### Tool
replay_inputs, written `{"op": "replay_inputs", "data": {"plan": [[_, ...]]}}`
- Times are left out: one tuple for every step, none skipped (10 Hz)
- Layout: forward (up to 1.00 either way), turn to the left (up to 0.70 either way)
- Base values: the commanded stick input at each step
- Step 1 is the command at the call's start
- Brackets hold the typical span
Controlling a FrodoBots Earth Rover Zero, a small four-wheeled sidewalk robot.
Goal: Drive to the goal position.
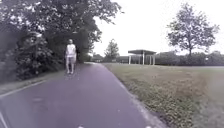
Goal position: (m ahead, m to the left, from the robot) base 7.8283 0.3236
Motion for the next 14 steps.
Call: {"op": "replay_inputs", "data": {"plan": [[0.7,-0.01],[0.7,-0.01],[0.7,-0.01],[0.7,-0.01],[0.7,-0.01],[0.7,-0.01],[0.7,-0.01],[0.7,-0.01],[0.7,-0.01],[0.7,-0.01],[0.7,-0.01],[0.7,-0.01],[0.7,-0.01],[0.7,-0.01]]}}
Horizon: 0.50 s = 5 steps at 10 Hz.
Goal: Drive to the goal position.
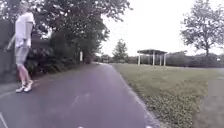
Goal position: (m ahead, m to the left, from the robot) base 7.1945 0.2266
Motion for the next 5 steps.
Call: {"op": "replay_inputs", "data": {"plan": [[0.7,-0.01],[0.7,-0.01],[0.7,-0.01],[0.7,-0.01],[0.7,-0.01]]}}
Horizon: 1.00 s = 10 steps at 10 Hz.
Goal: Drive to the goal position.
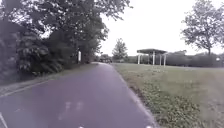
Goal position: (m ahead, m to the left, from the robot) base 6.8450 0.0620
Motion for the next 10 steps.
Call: {"op": "replay_inputs", "data": {"plan": [[0.7,-0.01],[0.7,-0.01],[0.7,-0.01],[0.7,-0.01],[0.7,-0.01],[0.7,-0.01],[0.7,-0.01],[0.7,-0.01],[0.7,-0.01],[0.7,-0.01]]}}
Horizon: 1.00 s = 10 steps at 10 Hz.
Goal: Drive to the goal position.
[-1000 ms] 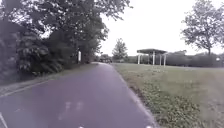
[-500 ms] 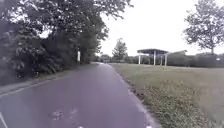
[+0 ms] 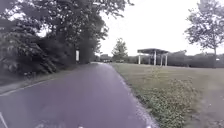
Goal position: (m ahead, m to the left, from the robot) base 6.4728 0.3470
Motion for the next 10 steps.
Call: {"op": "replay_inputs", "data": {"plan": [[0.7,-0.01],[0.7,-0.01],[0.7,-0.01],[0.7,-0.01],[0.7,-0.01],[0.7,-0.01],[0.7,-0.01],[0.7,-0.01],[0.7,-0.01],[0.7,-0.01]]}}
